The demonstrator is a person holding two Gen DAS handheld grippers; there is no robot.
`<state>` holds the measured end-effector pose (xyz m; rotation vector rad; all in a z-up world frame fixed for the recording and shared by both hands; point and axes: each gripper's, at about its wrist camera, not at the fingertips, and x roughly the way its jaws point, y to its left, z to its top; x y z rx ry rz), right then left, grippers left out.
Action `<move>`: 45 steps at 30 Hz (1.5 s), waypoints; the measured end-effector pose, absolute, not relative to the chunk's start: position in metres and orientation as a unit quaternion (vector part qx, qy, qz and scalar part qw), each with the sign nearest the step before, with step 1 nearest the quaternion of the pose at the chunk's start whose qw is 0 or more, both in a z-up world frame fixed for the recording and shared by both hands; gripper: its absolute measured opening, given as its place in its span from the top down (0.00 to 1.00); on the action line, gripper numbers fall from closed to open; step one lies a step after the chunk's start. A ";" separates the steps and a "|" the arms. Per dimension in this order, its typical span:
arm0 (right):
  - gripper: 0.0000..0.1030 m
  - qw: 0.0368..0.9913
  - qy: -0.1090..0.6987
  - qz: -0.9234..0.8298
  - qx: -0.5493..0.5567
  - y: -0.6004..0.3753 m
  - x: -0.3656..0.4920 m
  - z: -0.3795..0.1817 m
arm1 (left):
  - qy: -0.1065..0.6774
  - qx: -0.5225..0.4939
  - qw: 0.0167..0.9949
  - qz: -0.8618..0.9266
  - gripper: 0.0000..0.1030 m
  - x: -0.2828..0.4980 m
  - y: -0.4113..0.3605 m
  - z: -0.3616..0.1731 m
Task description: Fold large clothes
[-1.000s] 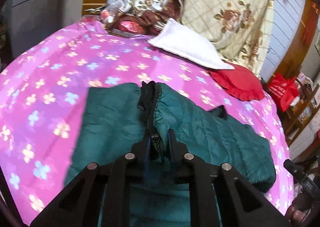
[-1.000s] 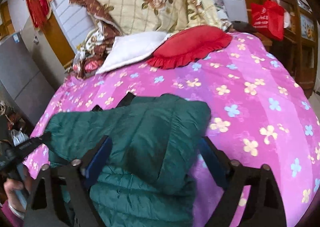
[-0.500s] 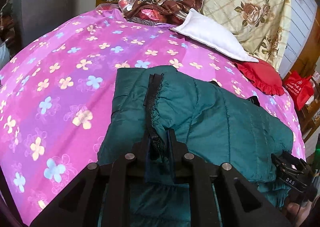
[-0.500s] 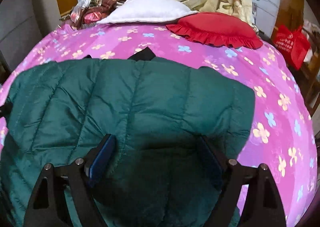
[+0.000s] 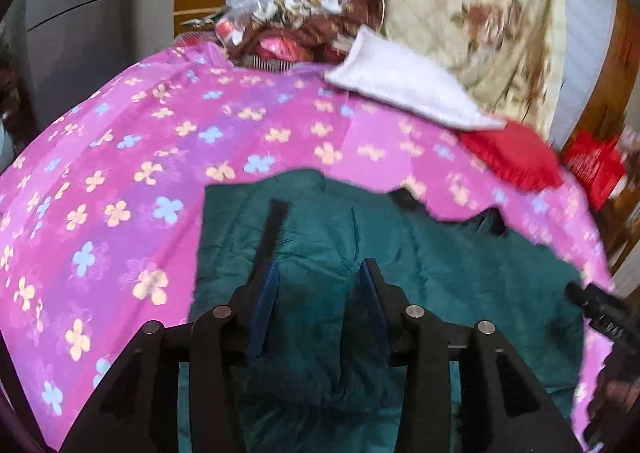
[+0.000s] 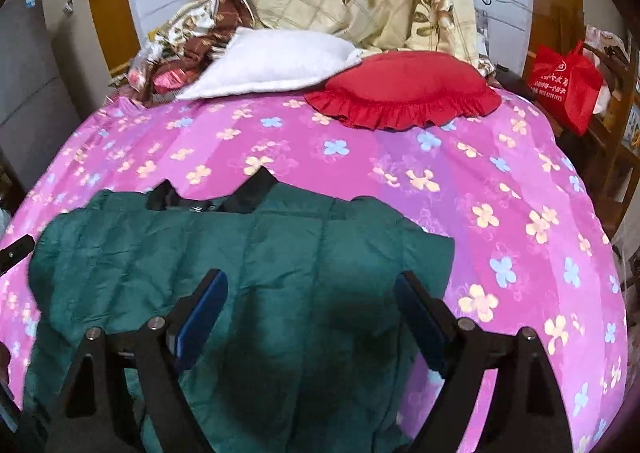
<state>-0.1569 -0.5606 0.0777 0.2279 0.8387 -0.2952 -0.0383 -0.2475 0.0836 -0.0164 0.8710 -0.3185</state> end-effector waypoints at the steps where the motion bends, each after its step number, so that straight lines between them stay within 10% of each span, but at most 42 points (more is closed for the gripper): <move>1: 0.14 0.893 0.412 -0.146 0.107 -0.563 -0.151 0.072 | 0.428 0.006 0.892 -0.148 0.77 -0.035 -0.253 0.076; 45: 0.06 0.872 0.448 -0.146 0.132 -0.566 -0.194 0.021 | 0.407 0.068 0.900 -0.139 0.75 -0.046 -0.290 0.041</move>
